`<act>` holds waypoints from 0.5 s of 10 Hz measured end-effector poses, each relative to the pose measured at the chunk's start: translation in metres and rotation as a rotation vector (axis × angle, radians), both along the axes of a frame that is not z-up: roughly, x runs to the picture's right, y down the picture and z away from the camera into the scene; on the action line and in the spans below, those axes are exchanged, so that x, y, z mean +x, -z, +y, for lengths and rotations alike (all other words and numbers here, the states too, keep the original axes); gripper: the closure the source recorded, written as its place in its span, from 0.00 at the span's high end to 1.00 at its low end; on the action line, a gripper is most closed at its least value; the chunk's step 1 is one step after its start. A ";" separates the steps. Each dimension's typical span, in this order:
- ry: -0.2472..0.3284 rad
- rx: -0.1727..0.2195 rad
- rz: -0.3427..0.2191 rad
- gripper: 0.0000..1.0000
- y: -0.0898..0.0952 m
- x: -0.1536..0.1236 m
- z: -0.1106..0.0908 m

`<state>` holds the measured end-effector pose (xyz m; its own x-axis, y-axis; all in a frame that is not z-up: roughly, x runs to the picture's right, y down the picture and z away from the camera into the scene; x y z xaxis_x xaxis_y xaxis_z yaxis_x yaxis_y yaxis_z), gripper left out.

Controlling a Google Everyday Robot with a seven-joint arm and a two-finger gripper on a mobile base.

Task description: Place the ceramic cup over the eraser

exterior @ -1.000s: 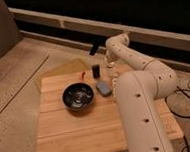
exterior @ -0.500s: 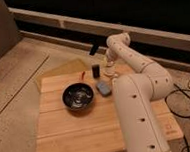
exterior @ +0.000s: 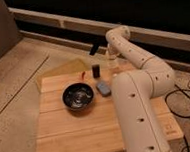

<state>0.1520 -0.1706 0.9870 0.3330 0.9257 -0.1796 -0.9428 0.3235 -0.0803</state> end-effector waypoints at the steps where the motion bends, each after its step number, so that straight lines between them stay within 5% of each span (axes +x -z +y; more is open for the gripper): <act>1: -0.014 0.027 -0.024 0.00 0.008 -0.010 -0.012; 5: -0.035 0.133 -0.139 0.00 0.046 -0.054 -0.054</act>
